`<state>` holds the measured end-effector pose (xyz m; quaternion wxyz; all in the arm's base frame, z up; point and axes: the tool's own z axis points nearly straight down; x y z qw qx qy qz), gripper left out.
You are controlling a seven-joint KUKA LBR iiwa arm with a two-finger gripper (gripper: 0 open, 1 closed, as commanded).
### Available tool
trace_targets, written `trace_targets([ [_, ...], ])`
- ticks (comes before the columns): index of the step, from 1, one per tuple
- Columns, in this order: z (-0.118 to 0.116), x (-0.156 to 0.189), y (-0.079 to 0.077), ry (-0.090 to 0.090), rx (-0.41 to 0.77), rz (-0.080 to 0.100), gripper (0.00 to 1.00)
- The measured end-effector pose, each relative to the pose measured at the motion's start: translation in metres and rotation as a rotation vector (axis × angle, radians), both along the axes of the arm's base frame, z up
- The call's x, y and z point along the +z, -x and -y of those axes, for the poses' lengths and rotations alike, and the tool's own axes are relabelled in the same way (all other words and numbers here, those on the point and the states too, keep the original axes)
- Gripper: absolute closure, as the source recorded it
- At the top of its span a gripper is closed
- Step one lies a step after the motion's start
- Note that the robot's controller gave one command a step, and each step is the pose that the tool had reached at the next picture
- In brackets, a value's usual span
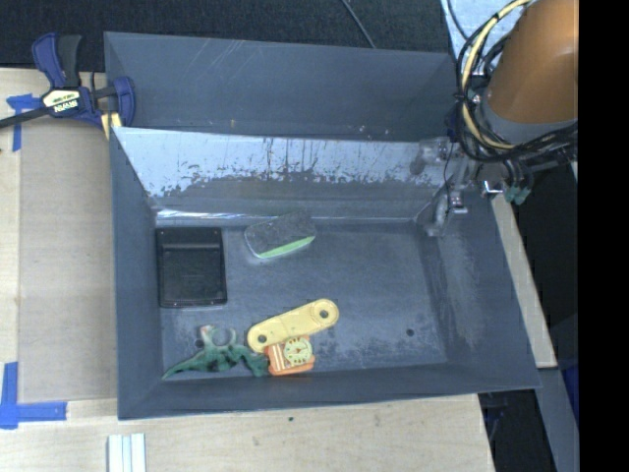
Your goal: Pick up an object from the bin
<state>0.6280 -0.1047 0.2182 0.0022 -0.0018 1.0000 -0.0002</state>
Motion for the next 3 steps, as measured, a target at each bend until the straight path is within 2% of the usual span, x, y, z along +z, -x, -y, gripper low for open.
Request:
trace_targets([
  [1,0.000,0.000,0.000,0.000,0.000,0.000,0.00],
  [2,-0.008,-0.068,0.041,-0.001,-0.019,-0.005,0.00],
  [3,-0.033,-0.063,0.069,0.001,-0.004,0.013,0.00],
])
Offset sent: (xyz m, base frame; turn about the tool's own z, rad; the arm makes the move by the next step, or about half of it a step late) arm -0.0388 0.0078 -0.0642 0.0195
